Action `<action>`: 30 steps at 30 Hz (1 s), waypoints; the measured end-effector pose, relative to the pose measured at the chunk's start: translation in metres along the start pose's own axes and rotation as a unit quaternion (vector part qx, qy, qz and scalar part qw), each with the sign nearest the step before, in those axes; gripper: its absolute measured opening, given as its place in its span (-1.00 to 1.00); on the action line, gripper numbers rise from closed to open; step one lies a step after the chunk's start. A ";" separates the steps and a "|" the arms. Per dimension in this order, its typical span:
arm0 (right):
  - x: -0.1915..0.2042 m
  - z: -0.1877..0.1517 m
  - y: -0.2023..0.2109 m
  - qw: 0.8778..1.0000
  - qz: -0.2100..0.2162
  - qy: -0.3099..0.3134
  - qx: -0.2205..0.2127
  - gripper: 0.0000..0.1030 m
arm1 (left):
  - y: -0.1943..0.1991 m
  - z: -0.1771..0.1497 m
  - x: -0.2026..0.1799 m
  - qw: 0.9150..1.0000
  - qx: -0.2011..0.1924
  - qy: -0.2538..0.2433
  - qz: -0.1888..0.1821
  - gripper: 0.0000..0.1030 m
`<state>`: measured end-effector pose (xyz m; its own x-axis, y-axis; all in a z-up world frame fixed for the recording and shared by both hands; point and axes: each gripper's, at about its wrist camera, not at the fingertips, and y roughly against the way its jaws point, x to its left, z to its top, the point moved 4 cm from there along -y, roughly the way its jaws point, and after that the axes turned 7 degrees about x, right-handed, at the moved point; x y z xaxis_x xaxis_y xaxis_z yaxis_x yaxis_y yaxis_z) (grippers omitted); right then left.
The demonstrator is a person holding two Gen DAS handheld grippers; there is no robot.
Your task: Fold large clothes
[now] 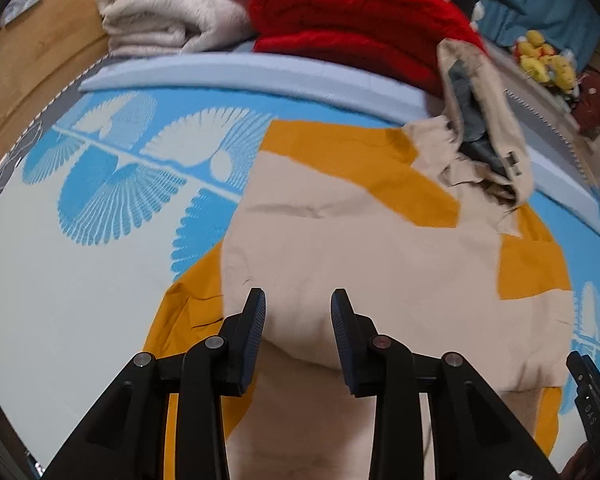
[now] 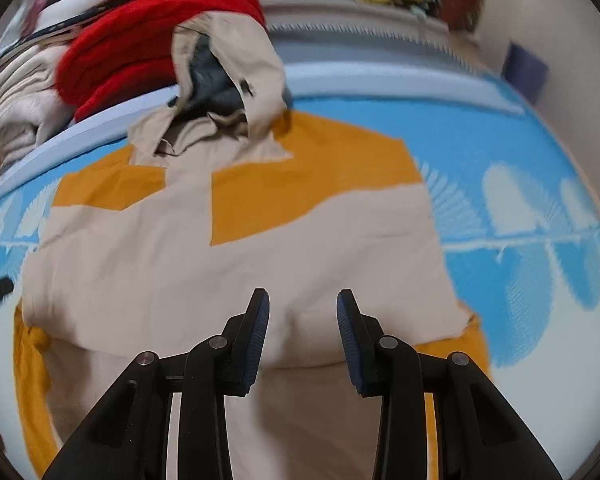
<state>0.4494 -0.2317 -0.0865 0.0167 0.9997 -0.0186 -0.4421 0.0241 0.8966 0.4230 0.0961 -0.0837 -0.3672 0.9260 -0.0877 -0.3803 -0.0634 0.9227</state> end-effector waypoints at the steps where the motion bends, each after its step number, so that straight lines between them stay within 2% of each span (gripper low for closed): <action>1: 0.000 -0.001 0.008 1.000 -0.004 0.007 -0.009 -0.29 | 0.006 -0.002 -0.004 1.000 -0.006 -0.005 -0.006 -0.40; 4: -0.005 -0.007 0.024 0.999 -0.019 0.015 -0.022 -0.29 | 0.021 -0.010 -0.027 0.999 -0.031 -0.031 -0.028 -0.23; 6: -0.010 -0.009 0.029 1.000 -0.012 0.010 -0.021 -0.29 | 0.028 -0.016 -0.038 0.997 -0.042 -0.050 -0.035 -0.05; 12: -0.026 -0.024 0.040 1.000 -0.007 0.002 -0.013 -0.29 | 0.052 -0.026 -0.061 0.991 -0.080 -0.098 -0.049 0.00; 17: -0.035 -0.023 0.042 1.000 -0.004 0.002 -0.007 -0.29 | 0.061 -0.020 -0.067 0.989 -0.077 -0.110 -0.062 -0.01; 19: -0.037 -0.021 0.041 1.000 0.010 0.002 -0.001 -0.29 | 0.061 -0.014 -0.068 0.989 -0.078 -0.114 -0.057 -0.01; 21: -0.039 -0.019 0.040 1.000 0.014 -0.002 0.003 -0.29 | 0.055 0.002 -0.072 0.989 -0.080 -0.113 -0.047 -0.03; 23: -0.043 -0.016 0.038 1.000 0.021 -0.009 0.006 -0.29 | 0.048 0.033 -0.085 0.989 -0.085 -0.113 -0.037 -0.08; 26: -0.048 -0.011 0.036 1.000 0.023 -0.014 0.010 -0.29 | 0.035 0.082 -0.106 0.987 -0.099 -0.122 -0.041 -0.08; 28: -0.052 -0.008 0.033 0.999 0.029 -0.021 0.013 -0.29 | 0.016 0.119 -0.126 0.986 -0.091 -0.128 -0.056 -0.08; 29: -0.054 -0.007 0.032 0.999 0.032 -0.023 0.014 -0.31 | 0.005 0.136 -0.135 0.986 -0.084 -0.128 -0.062 -0.08; 30: -0.056 -0.006 0.031 0.999 0.034 -0.025 0.013 -0.45 | -0.002 0.147 -0.140 0.987 -0.080 -0.127 -0.063 -0.07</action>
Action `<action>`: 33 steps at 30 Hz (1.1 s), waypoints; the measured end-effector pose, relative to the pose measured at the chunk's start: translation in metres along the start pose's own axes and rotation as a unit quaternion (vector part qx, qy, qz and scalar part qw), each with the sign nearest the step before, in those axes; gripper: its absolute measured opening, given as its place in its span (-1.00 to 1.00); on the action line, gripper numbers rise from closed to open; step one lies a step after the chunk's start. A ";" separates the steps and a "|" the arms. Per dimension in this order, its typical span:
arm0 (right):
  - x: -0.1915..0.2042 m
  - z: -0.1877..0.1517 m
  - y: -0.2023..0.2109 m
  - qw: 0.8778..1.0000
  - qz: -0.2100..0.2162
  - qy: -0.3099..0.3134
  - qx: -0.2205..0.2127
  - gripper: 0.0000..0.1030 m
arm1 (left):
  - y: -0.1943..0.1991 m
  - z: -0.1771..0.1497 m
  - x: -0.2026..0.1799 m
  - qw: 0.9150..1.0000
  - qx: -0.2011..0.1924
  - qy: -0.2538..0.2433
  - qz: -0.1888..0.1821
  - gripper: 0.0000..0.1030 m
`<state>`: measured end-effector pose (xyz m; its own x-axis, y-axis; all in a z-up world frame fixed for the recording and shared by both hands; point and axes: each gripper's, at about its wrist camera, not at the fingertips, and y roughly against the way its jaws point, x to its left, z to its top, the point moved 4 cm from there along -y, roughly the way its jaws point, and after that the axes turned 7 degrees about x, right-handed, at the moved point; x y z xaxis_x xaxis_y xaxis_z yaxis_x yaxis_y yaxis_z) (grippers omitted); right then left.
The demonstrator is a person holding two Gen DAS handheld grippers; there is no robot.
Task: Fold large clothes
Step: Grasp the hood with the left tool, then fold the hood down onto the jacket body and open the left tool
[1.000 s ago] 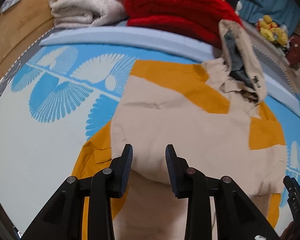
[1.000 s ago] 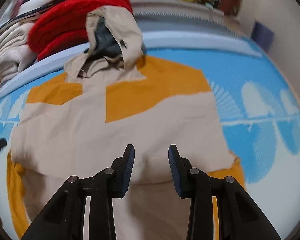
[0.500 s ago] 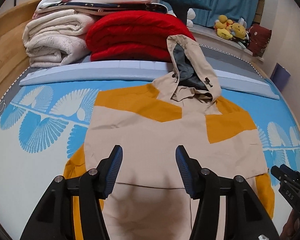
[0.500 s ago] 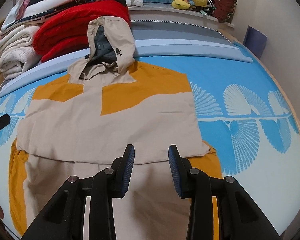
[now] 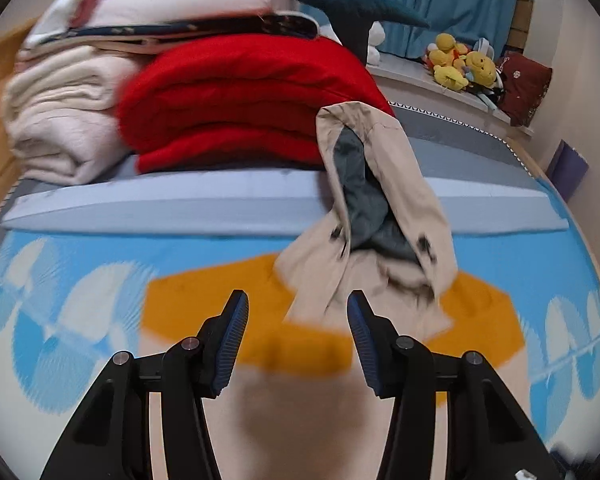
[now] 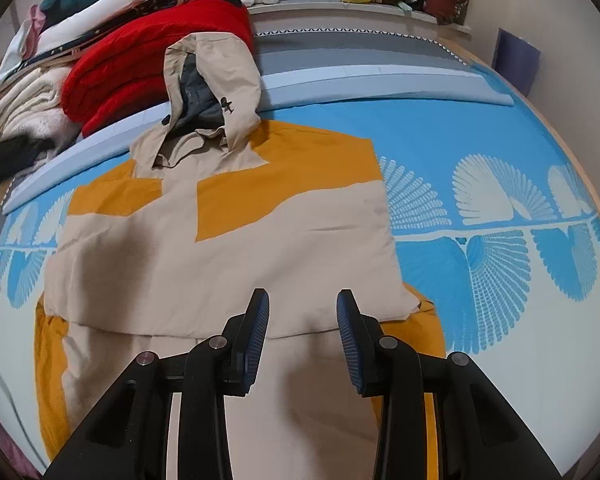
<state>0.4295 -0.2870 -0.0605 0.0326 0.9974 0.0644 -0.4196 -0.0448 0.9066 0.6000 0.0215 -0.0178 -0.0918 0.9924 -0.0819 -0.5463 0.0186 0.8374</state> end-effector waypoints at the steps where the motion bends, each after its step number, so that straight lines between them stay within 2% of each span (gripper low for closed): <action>1: -0.002 0.001 -0.001 1.000 0.002 -0.001 -0.001 -0.77 | -0.019 0.020 -0.005 1.000 0.006 -0.001 -0.008 -0.07; 5: -0.012 0.005 -0.006 1.000 -0.003 -0.014 -0.003 -0.80 | -0.072 0.072 -0.017 0.999 0.013 0.001 -0.030 -0.02; 8: -0.015 0.006 -0.015 1.000 -0.002 -0.019 0.007 -0.80 | -0.111 0.104 -0.015 0.998 0.022 0.042 -0.051 0.06; 10: -0.017 0.006 -0.021 1.000 -0.003 -0.018 0.015 -0.78 | -0.136 0.120 -0.012 0.996 0.023 0.071 -0.052 0.06; 16: -0.022 0.003 -0.035 0.999 -0.005 -0.018 0.029 -0.78 | -0.186 0.149 -0.002 0.987 0.034 0.140 -0.066 0.06; 19: -0.027 0.003 -0.035 0.999 -0.007 -0.017 0.028 -0.78 | -0.198 0.158 -0.001 0.985 0.038 0.151 -0.076 0.01; 20: -0.029 0.002 -0.036 0.999 -0.009 -0.017 0.027 -0.78 | -0.201 0.160 -0.003 0.985 0.040 0.149 -0.079 -0.14; 21: -0.032 0.002 -0.037 0.999 -0.010 -0.020 0.029 -0.78 | -0.202 0.160 -0.006 0.985 0.040 0.144 -0.091 -0.53; 22: -0.034 0.003 -0.038 0.999 -0.010 -0.024 0.031 -0.78 | -0.203 0.160 -0.010 0.985 0.045 0.136 -0.101 -0.75; 23: -0.036 0.003 -0.040 0.999 -0.010 -0.029 0.034 -0.78 | -0.201 0.160 -0.014 0.985 0.046 0.126 -0.103 -0.97; 27: -0.039 0.005 -0.038 0.999 -0.002 -0.036 0.035 -0.78 | -0.153 0.151 -0.038 0.992 0.006 0.052 -0.119 -0.99; 28: -0.039 0.006 -0.034 0.999 -0.002 -0.036 0.031 -0.78 | -0.125 0.140 -0.052 0.992 -0.010 0.005 -0.126 -0.99; 29: -0.040 0.006 -0.032 0.999 0.000 -0.037 0.029 -0.78 | -0.102 0.128 -0.063 0.991 -0.021 -0.036 -0.130 -0.99; 31: -0.041 0.009 -0.023 0.999 0.007 -0.043 0.019 -0.78 | -0.051 0.091 -0.078 0.983 -0.033 -0.101 -0.152 -0.99; 33: -0.045 0.012 -0.011 0.999 0.020 -0.051 0.006 -0.78 | -0.011 0.054 -0.085 0.975 -0.036 -0.145 -0.166 -0.99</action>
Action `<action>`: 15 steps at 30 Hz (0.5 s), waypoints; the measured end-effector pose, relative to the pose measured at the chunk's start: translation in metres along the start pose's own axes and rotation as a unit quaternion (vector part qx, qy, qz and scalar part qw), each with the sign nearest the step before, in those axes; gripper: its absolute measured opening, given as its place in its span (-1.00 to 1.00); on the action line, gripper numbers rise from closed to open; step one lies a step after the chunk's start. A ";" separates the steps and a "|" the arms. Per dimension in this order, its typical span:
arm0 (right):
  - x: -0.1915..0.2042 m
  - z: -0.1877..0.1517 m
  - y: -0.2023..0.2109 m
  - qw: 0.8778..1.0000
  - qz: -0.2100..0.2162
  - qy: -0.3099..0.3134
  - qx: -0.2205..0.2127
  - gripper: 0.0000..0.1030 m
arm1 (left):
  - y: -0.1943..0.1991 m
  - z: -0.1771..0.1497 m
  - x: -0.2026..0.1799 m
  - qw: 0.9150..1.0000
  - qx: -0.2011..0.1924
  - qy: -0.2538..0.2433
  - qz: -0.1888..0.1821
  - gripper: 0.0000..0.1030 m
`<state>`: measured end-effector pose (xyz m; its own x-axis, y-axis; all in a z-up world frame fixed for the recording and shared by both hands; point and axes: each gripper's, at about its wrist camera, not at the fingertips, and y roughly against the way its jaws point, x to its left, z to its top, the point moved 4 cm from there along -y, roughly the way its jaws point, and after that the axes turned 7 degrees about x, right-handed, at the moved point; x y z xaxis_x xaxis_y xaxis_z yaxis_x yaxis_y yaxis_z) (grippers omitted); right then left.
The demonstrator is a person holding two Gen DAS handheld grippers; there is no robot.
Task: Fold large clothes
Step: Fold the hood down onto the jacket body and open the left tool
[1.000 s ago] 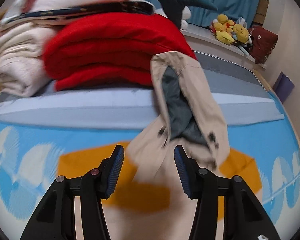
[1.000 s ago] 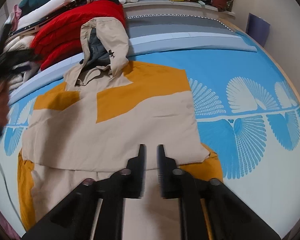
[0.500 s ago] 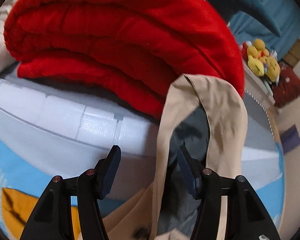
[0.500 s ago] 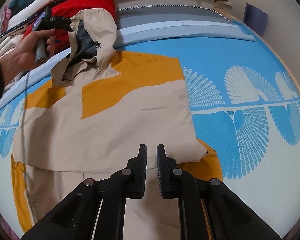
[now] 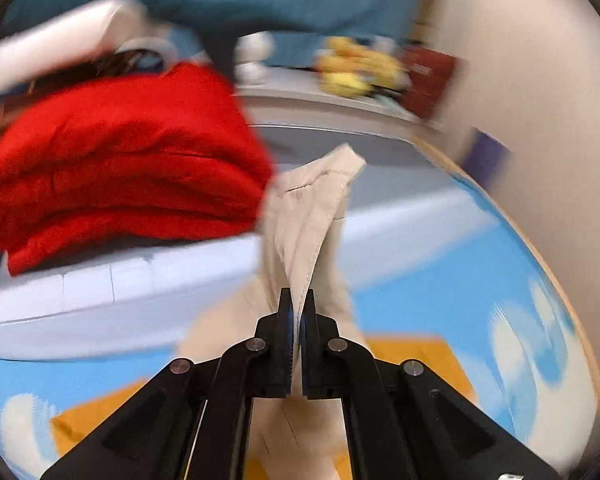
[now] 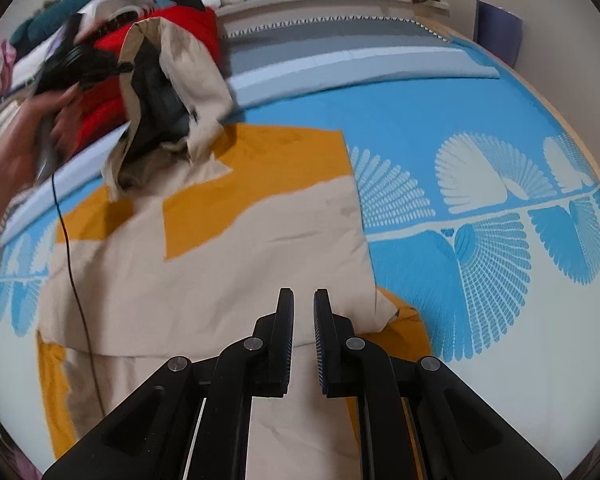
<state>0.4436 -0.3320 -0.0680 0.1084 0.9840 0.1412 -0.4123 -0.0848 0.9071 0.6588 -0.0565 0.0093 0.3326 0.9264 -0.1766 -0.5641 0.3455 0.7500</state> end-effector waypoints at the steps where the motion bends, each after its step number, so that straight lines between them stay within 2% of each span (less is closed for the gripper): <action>1: -0.002 0.002 0.006 1.000 0.006 -0.005 -0.007 -0.78 | 0.027 -0.031 -0.023 0.999 0.004 -0.037 -0.002 -0.99; 3: -0.008 0.008 0.023 0.999 0.020 -0.019 -0.030 -0.78 | 0.060 -0.080 -0.046 0.997 0.016 -0.072 0.007 -0.99; 6: -0.013 0.013 0.045 0.997 0.044 -0.035 -0.061 -0.77 | 0.092 -0.150 -0.051 0.997 0.043 -0.064 0.030 -0.98; 8: -0.014 0.015 0.055 0.994 0.066 -0.051 -0.073 -0.76 | 0.105 -0.200 -0.043 0.995 0.075 -0.027 0.052 -0.97; 10: -0.010 0.015 0.062 0.991 0.092 -0.062 -0.079 -0.65 | 0.114 -0.242 -0.035 0.991 0.113 0.018 0.071 -0.97; 12: -0.004 0.013 0.066 0.988 0.112 -0.062 -0.082 -0.49 | 0.121 -0.263 -0.028 0.986 0.136 0.046 0.084 -0.93; 13: 0.001 0.012 0.067 0.987 0.121 -0.063 -0.081 -0.44 | 0.130 -0.275 -0.023 0.981 0.148 0.066 0.102 -0.91; 15: 0.010 0.009 0.067 0.985 0.143 -0.069 -0.073 -0.29 | 0.141 -0.283 -0.014 0.975 0.151 0.116 0.110 -0.89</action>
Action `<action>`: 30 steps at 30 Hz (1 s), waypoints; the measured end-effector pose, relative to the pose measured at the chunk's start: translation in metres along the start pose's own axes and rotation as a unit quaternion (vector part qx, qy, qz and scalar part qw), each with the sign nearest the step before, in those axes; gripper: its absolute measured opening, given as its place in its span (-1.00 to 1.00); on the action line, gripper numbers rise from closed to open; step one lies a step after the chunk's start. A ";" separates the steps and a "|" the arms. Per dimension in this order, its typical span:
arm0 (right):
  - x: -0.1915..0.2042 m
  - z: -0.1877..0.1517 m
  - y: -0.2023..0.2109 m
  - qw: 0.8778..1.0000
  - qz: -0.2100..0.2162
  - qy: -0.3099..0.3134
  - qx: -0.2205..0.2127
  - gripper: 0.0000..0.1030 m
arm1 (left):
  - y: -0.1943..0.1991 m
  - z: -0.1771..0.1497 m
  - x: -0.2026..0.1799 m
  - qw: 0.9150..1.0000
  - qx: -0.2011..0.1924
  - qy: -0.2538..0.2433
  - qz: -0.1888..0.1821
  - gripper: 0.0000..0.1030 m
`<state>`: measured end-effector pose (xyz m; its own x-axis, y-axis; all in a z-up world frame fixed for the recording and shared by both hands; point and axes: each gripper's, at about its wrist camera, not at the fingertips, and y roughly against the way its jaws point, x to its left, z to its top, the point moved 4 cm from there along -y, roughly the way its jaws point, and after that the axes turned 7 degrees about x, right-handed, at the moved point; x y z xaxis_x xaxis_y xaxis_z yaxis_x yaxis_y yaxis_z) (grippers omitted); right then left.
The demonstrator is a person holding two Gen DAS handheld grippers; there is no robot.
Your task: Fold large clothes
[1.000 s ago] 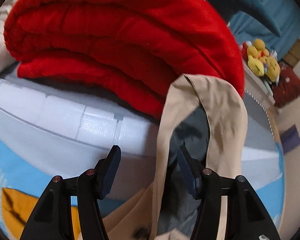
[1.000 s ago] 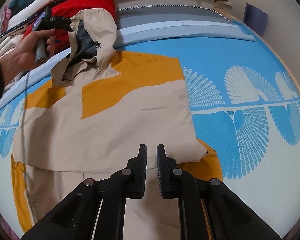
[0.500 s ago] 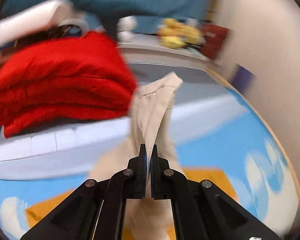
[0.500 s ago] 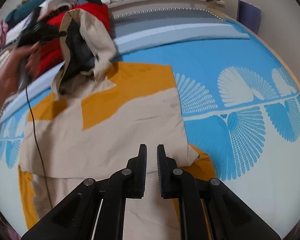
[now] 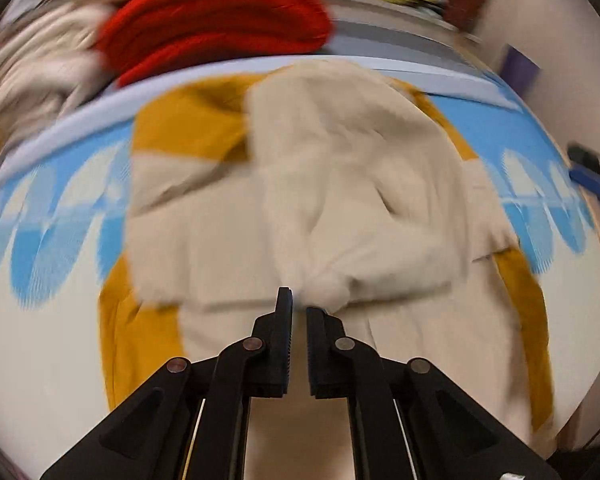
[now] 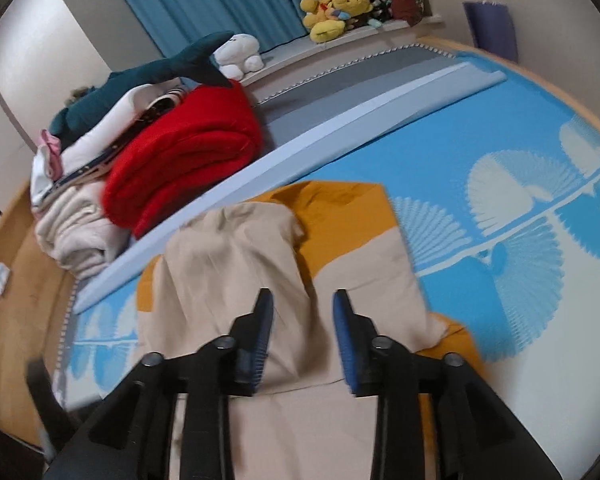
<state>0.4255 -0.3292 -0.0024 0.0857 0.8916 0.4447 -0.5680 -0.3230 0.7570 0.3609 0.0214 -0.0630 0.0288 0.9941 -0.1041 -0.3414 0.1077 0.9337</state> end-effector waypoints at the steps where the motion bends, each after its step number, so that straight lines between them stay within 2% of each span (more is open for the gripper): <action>1: 0.002 -0.002 -0.002 1.000 0.010 -0.003 0.007 -0.26 | 0.002 -0.001 0.002 1.000 0.002 0.016 -0.005 -0.89; 2: 0.004 -0.005 -0.007 1.000 0.014 -0.004 0.015 -0.24 | 0.000 -0.004 0.007 0.999 0.015 0.031 -0.008 -0.81; 3: 0.007 -0.008 -0.016 1.000 0.014 -0.004 0.028 -0.23 | -0.006 -0.005 0.006 0.999 0.032 0.028 -0.004 -0.61; 4: 0.009 -0.012 -0.022 0.999 0.013 -0.005 0.037 -0.22 | -0.014 -0.006 0.006 0.998 0.051 0.021 0.004 -0.53; 6: 0.010 -0.020 -0.042 0.997 0.020 -0.014 0.069 -0.21 | -0.024 -0.002 0.008 0.997 0.065 0.026 0.013 -0.51; 8: 0.008 -0.028 -0.061 0.994 0.020 -0.026 0.100 -0.21 | -0.025 0.008 0.018 0.995 0.058 0.066 -0.040 -0.50; 10: 0.006 -0.036 -0.079 0.992 0.014 -0.027 0.124 -0.21 | -0.023 0.017 0.030 0.992 0.043 0.103 -0.064 -0.46; 12: 0.003 -0.040 -0.094 0.990 0.009 -0.028 0.141 -0.21 | -0.027 0.028 0.043 0.987 0.024 0.136 -0.076 -0.20; 16: 0.008 -0.046 -0.120 0.986 0.013 -0.029 0.165 -0.21 | -0.056 0.037 0.047 0.975 0.046 0.180 -0.124 -0.19; 21: 0.030 -0.038 -0.134 0.986 0.054 -0.009 0.156 -0.17 | -0.082 0.040 0.056 0.959 0.047 0.238 -0.147 -0.19; 23: 0.034 -0.036 -0.142 0.986 0.067 -0.014 0.155 -0.14 | -0.094 0.038 0.061 0.946 0.052 0.270 -0.173 -0.19; 25: 0.034 -0.032 -0.153 0.985 0.079 -0.026 0.153 -0.14 | -0.101 0.036 0.064 0.940 0.053 0.285 -0.182 -0.19; 27: 0.032 -0.028 -0.161 0.985 0.088 -0.037 0.144 -0.14 | -0.105 0.037 0.066 0.940 0.053 0.285 -0.180 -0.20; 28: 0.031 -0.027 -0.164 0.985 0.091 -0.041 0.139 -0.20 | -0.106 0.037 0.066 0.941 0.052 0.283 -0.178 -0.21; 29: 0.029 -0.026 -0.166 0.986 0.098 -0.045 0.130 -0.72 | -0.106 0.039 0.066 0.942 0.049 0.281 -0.175 -0.23; 30: 0.028 -0.025 -0.169 0.985 0.105 -0.050 0.127 -0.94 | -0.106 0.040 0.067 0.942 0.047 0.281 -0.176 -0.23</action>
<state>0.5035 -0.2416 -0.1291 0.0753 0.7658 0.6387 -0.3595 -0.5766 0.7337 0.4362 0.0770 -0.1554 -0.3859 0.7384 -0.5531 -0.3171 0.4568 0.8311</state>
